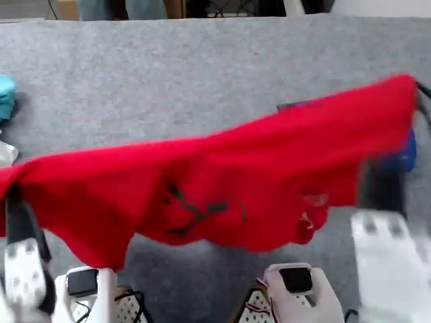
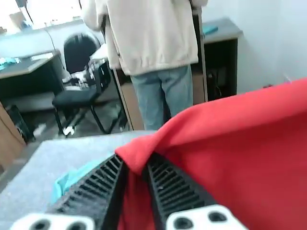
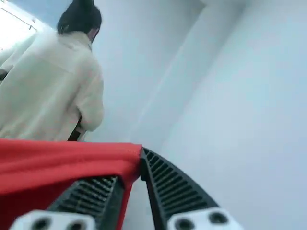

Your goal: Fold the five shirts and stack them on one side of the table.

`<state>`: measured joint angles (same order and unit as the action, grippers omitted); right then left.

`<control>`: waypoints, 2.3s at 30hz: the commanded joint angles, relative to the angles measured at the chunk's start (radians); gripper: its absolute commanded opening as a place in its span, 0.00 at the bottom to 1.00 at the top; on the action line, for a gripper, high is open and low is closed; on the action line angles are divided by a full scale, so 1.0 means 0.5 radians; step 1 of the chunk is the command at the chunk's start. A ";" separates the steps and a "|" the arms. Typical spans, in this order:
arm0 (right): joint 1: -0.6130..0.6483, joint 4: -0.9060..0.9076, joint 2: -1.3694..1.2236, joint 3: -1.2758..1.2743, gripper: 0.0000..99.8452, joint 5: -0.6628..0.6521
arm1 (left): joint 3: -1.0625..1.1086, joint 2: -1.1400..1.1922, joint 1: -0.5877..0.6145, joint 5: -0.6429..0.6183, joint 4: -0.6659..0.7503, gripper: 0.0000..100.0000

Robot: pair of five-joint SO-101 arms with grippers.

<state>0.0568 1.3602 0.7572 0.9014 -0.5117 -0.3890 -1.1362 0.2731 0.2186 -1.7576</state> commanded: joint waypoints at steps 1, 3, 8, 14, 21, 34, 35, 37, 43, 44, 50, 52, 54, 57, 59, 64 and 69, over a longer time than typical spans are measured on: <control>-0.015 0.006 -0.023 0.201 0.01 -0.012 | -0.035 -0.104 0.029 0.015 -0.006 0.03; -0.015 0.006 -0.026 0.219 0.01 -0.015 | -0.032 -0.135 0.029 0.012 -0.006 0.03; -0.015 -0.086 -0.032 0.008 0.01 0.000 | 0.216 -0.153 0.014 0.012 -0.003 0.03; -0.012 -0.374 -0.032 -0.980 0.01 -0.021 | 1.011 -0.153 0.011 0.015 0.344 0.03; 0.169 -1.574 -0.035 -2.503 0.01 -0.285 | 2.533 -0.126 0.011 0.015 2.280 0.03; 0.255 -3.096 -1.066 -2.561 0.01 -0.374 | 2.125 1.209 0.069 0.169 3.888 0.03; 0.255 -3.096 -1.155 -2.472 0.01 -0.374 | 1.984 1.338 0.072 0.178 3.885 0.03; 0.261 -3.093 -1.303 -2.328 0.01 -0.374 | 1.754 1.565 0.075 0.187 3.882 0.03; 0.285 -2.710 -1.441 -2.125 0.01 -0.316 | 1.579 2.038 0.072 0.589 3.885 0.03; 0.285 -2.608 -1.398 -2.122 0.01 -0.249 | 1.619 2.050 0.075 0.635 3.885 0.03; 0.295 -1.798 -0.974 -2.119 0.01 0.006 | 2.045 1.718 0.118 0.687 3.879 0.03; 0.298 -1.525 -0.842 -2.119 0.01 0.015 | 2.266 1.519 0.118 0.687 3.839 0.03; 0.298 -1.246 -0.717 -2.119 0.01 0.018 | 2.457 1.264 0.112 0.724 3.590 0.03; 0.325 -0.838 -0.551 -2.128 0.01 0.000 | 2.607 0.819 0.063 0.924 2.909 0.03; 0.356 -0.586 -0.474 -2.128 0.01 0.000 | 2.674 0.568 0.041 1.016 2.476 0.03; 0.500 -0.043 -0.397 -2.131 0.01 -0.012 | 2.932 0.135 0.048 1.126 1.857 0.03; 0.583 0.365 -0.394 -2.340 0.01 -0.258 | 3.233 -0.123 0.106 1.249 1.599 0.03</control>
<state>0.3284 1.4492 0.5301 -0.2371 -0.5792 1.1822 -1.1239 0.3023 0.8017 -0.8938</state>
